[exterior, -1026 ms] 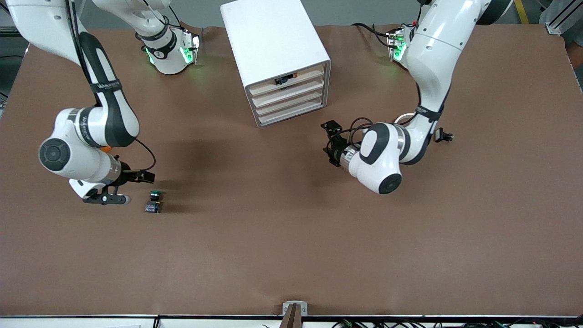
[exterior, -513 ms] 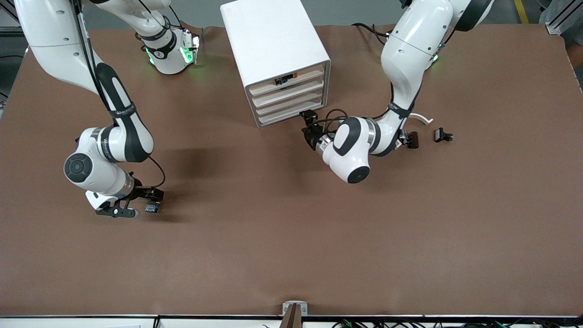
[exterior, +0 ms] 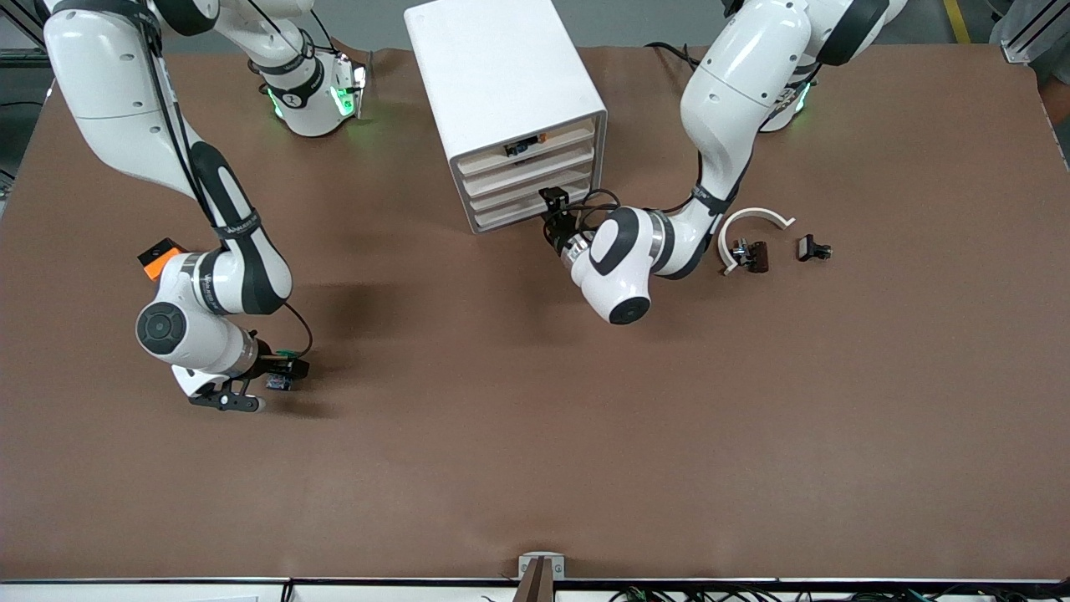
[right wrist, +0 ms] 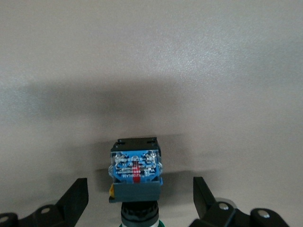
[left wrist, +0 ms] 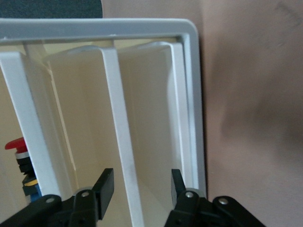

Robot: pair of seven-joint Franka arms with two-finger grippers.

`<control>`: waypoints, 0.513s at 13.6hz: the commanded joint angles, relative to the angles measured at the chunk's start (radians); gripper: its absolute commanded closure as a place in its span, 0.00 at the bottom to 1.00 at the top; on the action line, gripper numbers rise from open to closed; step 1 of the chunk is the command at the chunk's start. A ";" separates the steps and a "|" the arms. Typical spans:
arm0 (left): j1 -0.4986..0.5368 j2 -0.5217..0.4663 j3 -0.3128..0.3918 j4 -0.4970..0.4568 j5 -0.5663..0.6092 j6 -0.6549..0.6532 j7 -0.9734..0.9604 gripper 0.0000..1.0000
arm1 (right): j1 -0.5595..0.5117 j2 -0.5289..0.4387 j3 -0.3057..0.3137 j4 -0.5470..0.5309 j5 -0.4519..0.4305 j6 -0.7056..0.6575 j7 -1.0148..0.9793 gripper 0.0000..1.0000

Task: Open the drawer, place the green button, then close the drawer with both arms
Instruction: 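Grasp the button with the right gripper while the left gripper grips the handle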

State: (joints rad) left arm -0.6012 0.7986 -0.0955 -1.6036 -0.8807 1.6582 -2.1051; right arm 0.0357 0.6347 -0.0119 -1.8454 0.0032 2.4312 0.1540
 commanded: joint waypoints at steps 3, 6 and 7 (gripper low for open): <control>-0.009 0.011 -0.024 0.021 -0.027 -0.026 -0.015 0.44 | 0.003 0.008 0.001 0.014 0.001 -0.006 0.021 0.59; -0.035 0.022 -0.024 0.021 -0.029 -0.026 -0.015 0.53 | 0.003 0.005 0.001 0.011 0.000 -0.006 0.016 0.80; -0.035 0.030 -0.024 0.021 -0.029 -0.026 -0.015 0.53 | 0.003 0.003 0.001 0.011 0.000 -0.011 0.015 0.81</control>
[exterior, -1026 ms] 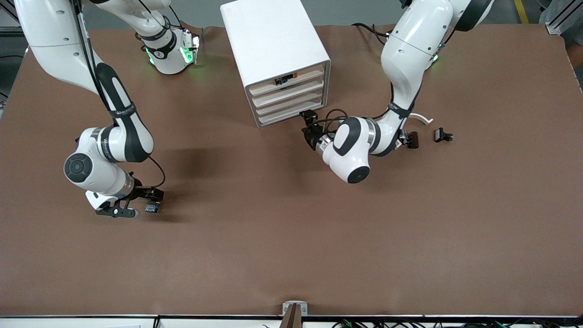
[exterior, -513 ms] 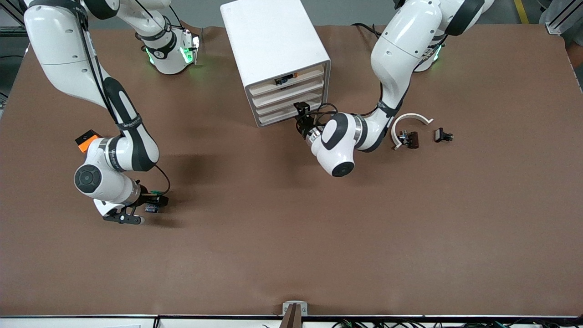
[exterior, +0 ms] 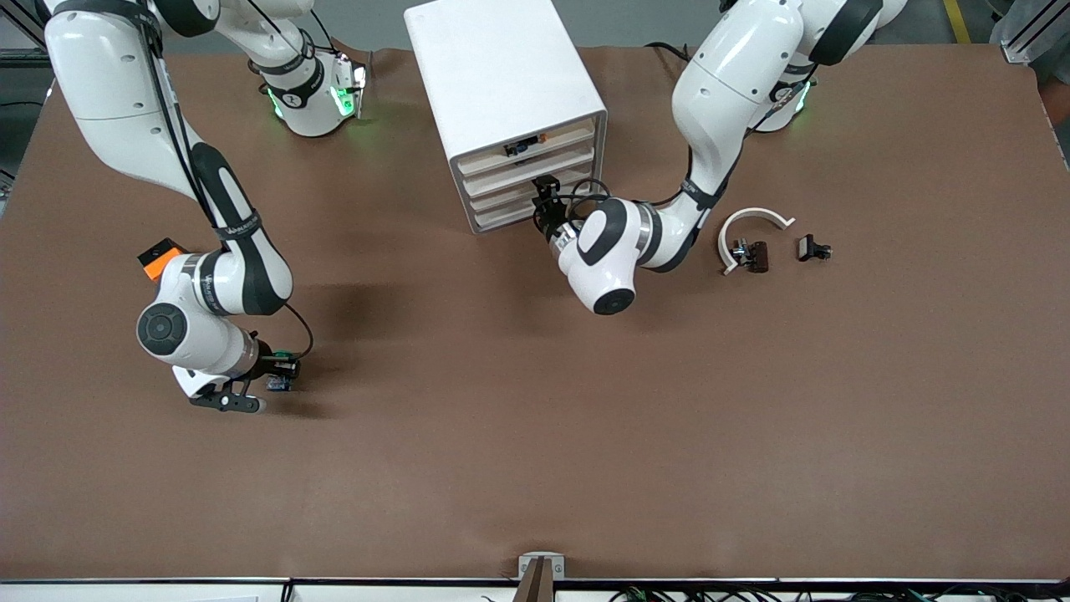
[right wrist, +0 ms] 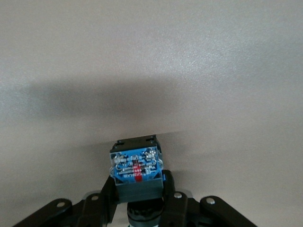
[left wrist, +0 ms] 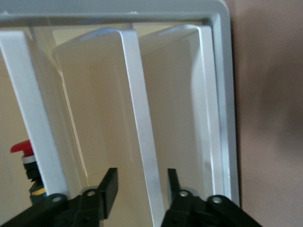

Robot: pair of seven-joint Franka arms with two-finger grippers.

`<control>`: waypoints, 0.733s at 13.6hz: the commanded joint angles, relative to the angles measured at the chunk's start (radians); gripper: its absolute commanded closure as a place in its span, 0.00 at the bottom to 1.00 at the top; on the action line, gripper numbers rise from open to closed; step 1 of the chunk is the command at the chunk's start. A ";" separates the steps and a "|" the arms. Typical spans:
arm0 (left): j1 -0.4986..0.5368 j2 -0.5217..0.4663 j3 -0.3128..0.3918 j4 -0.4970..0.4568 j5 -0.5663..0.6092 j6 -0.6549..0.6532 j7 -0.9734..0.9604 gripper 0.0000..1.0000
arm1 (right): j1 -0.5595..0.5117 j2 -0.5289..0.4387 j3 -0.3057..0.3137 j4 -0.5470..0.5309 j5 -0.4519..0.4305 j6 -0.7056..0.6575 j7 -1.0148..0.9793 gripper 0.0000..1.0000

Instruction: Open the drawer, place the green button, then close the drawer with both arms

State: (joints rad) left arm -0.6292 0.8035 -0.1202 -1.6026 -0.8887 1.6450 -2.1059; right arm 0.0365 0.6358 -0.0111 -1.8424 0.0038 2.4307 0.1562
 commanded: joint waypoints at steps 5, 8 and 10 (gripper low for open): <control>-0.023 0.062 0.001 0.049 -0.018 -0.011 -0.019 0.63 | 0.003 -0.039 0.000 0.006 -0.001 -0.054 0.008 0.80; -0.018 0.060 0.001 0.055 -0.016 -0.011 -0.023 0.90 | 0.025 -0.102 0.000 0.009 -0.001 -0.197 0.014 0.80; -0.006 0.053 0.007 0.056 -0.015 -0.016 -0.031 1.00 | 0.040 -0.143 -0.001 0.011 -0.001 -0.266 0.019 0.80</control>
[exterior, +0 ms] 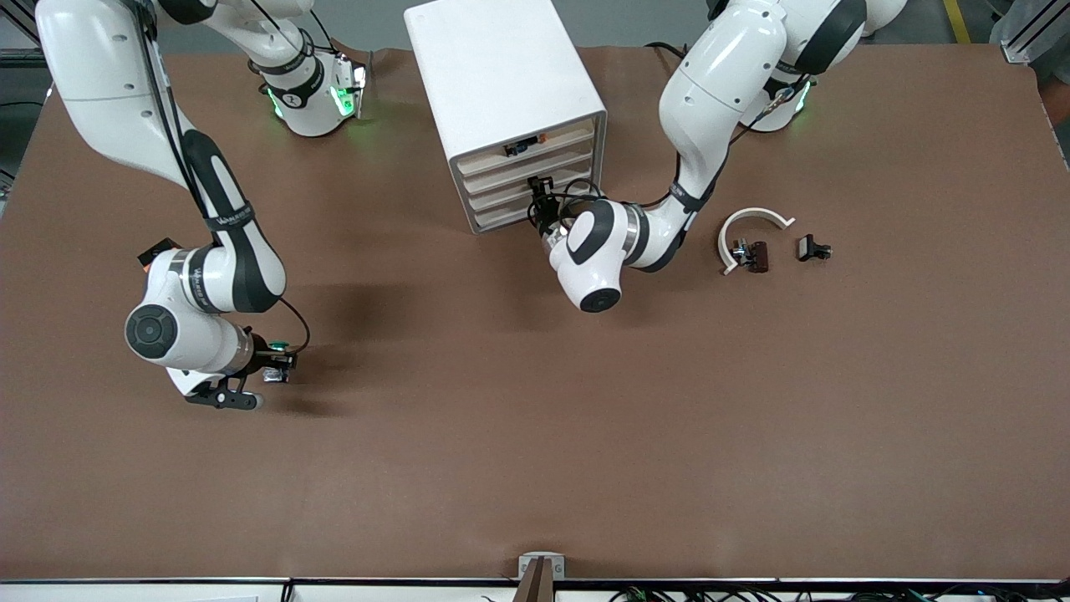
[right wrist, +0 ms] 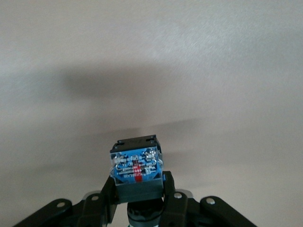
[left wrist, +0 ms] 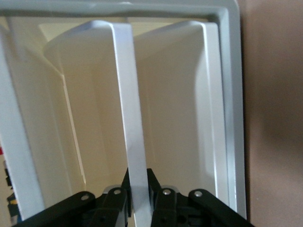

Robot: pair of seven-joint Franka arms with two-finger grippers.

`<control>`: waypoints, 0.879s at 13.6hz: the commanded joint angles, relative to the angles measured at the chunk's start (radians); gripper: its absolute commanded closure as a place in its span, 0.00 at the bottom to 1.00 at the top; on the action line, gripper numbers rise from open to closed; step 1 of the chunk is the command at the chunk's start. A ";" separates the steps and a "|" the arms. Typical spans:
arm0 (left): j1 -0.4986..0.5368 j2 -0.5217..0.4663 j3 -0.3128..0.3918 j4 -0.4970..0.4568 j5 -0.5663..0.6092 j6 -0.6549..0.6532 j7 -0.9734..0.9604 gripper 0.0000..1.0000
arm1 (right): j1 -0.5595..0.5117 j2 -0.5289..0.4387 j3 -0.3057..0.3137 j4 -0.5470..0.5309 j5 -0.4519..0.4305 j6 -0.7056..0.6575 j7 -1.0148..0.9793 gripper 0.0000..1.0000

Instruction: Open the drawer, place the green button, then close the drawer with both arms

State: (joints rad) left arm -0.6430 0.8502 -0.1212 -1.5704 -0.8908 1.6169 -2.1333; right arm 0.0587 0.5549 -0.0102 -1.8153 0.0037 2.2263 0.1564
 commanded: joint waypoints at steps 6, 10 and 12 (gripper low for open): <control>0.110 0.012 0.012 0.067 -0.002 -0.009 -0.005 1.00 | 0.082 -0.156 -0.001 -0.009 -0.001 -0.255 0.191 0.80; 0.193 0.012 0.014 0.105 -0.002 -0.008 0.000 0.94 | 0.194 -0.168 0.001 0.134 -0.001 -0.491 0.430 0.80; 0.209 0.013 0.021 0.118 -0.002 -0.008 0.006 0.72 | 0.268 -0.167 0.001 0.207 -0.001 -0.583 0.581 0.80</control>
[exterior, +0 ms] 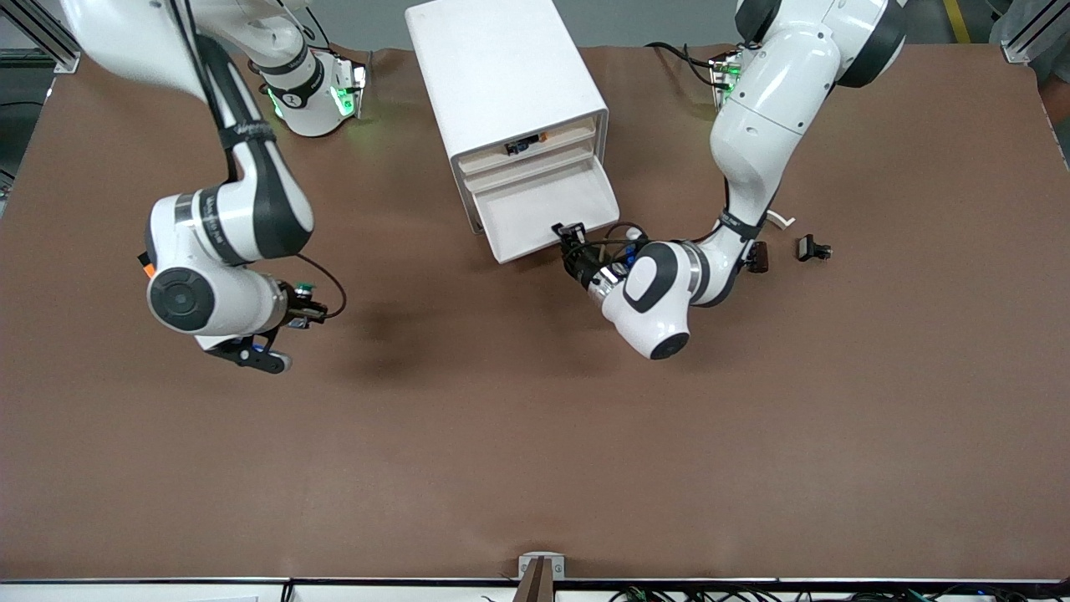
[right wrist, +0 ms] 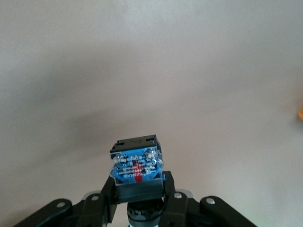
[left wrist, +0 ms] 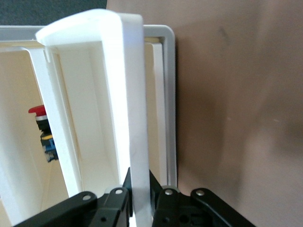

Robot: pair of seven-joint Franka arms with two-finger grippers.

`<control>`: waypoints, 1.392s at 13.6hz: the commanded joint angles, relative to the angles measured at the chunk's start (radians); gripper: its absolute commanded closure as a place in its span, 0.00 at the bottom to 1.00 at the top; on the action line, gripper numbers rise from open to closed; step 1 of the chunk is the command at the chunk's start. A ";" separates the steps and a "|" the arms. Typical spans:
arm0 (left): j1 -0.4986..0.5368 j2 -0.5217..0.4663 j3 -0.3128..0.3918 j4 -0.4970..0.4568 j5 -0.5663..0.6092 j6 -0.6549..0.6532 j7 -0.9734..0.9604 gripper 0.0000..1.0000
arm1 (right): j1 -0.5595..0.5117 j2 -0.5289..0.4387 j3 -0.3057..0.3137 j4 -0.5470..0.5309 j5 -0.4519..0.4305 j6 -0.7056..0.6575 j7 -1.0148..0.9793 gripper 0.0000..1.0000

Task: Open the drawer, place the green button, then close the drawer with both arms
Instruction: 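Carry the green button over the open drawer with the right gripper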

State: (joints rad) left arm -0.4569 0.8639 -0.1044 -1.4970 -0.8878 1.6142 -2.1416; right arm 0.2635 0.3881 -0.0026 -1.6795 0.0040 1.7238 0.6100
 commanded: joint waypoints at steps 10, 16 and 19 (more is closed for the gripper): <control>0.063 -0.017 0.011 0.153 0.165 -0.011 0.016 0.00 | 0.370 0.083 -0.007 0.237 0.143 -0.078 0.848 0.78; 0.063 -0.069 0.009 0.268 0.582 -0.007 0.087 0.00 | 0.465 0.110 -0.007 0.238 0.240 0.028 1.108 0.78; 0.112 -0.155 0.037 0.267 0.662 -0.010 0.270 0.00 | 0.525 0.156 -0.008 0.233 0.243 0.082 1.212 0.78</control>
State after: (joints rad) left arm -0.3816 0.7735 -0.0822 -1.2187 -0.2691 1.6181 -1.9727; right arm 0.7513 0.5010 0.0013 -1.4710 0.2233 1.7937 1.7605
